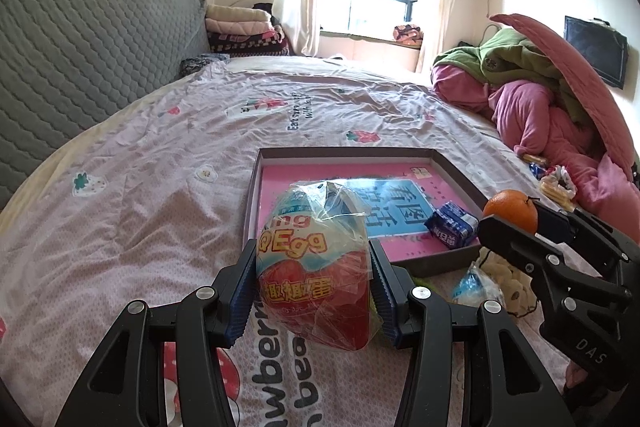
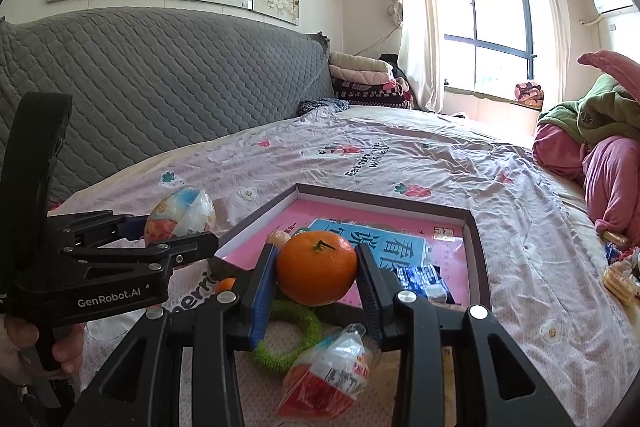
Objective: Organize objects
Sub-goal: 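Lift the orange with the right tool while the left tool lifts the egg toy toward the box, then carry the orange over the pink box with the right tool while the left tool carries the egg toy there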
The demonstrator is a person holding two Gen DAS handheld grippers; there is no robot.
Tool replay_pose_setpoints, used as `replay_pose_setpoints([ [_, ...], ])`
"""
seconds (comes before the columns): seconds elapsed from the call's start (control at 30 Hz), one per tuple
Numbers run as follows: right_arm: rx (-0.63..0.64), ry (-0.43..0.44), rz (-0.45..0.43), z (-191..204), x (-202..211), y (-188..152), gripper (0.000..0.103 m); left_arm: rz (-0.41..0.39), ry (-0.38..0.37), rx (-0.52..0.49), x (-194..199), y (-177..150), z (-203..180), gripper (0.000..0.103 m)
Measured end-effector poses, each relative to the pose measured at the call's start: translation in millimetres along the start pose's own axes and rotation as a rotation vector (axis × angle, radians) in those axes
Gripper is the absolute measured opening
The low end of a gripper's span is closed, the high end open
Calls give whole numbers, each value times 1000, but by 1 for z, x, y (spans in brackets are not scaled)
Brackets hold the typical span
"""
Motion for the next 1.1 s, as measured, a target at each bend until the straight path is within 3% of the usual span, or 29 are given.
replay_pose_setpoints([
  [1.1,16,6,-24,-18,-29,40,39,-7,11,-33,-25,40,-7,53],
])
Point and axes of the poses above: each gripper's, at about its wrist camera, not at the fingertips, and x roughly against the way its jaws point, z to its left, y to its top, the point moved 3 cm from there along -x, roughly the way its jaws point, and after that the axes turned 6 degrees about -x, right-handed, at the moved point
